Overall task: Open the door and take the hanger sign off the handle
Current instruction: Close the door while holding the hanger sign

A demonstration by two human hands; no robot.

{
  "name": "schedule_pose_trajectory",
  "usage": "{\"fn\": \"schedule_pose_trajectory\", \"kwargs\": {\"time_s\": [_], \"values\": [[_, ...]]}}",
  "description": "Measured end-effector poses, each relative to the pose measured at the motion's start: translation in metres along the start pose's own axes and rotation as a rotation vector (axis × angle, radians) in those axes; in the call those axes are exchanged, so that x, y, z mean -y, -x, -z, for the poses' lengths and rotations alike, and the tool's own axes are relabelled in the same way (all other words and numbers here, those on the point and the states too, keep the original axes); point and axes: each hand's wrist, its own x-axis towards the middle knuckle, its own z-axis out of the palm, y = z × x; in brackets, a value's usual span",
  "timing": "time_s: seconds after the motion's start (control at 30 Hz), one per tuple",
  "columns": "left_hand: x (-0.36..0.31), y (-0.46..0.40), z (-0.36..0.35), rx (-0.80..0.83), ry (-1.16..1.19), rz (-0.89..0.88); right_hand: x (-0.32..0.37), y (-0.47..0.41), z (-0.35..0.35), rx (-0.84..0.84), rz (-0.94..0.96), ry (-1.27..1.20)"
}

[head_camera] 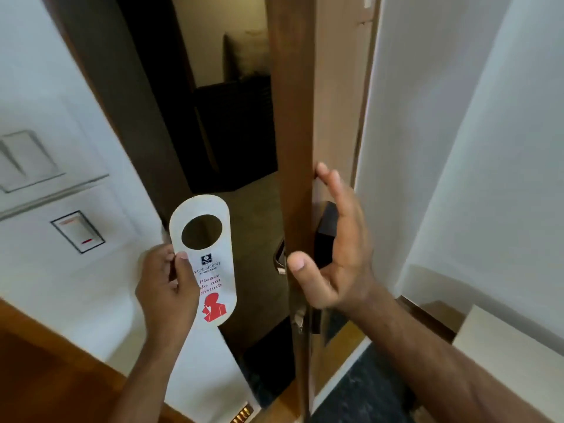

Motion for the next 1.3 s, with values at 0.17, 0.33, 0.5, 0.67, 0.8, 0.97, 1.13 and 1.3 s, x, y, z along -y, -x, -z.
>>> {"fn": "schedule_pose_trajectory", "kwargs": {"time_s": [0.17, 0.33, 0.5, 0.67, 0.8, 0.97, 1.13, 1.3], "values": [[0.009, -0.008, 0.038, -0.121, -0.082, -0.046, -0.045, 0.054, -0.036, 0.309, -0.488, 0.191], [0.012, -0.021, 0.05, -0.252, -0.106, 0.001, -0.097, 0.096, -0.089, 0.678, -0.453, 0.348], [0.009, -0.022, 0.051, -0.275, -0.172, 0.063, -0.133, 0.078, -0.138, 1.011, -0.307, 0.439], [0.008, -0.021, 0.046, -0.306, -0.249, 0.069, -0.157, 0.06, -0.182, 1.156, -0.258, 0.374], [0.004, -0.019, 0.044, -0.309, -0.307, 0.071, -0.166, 0.05, -0.21, 1.191, -0.257, 0.335], [0.005, -0.02, 0.044, -0.31, -0.325, 0.083, -0.173, 0.042, -0.237, 1.177, -0.258, 0.349], [0.004, -0.02, 0.043, -0.332, -0.314, 0.088, -0.175, 0.035, -0.258, 1.225, -0.278, 0.396], [0.007, -0.021, 0.041, -0.361, -0.321, 0.075, -0.176, 0.032, -0.269, 1.235, -0.279, 0.445]]}}
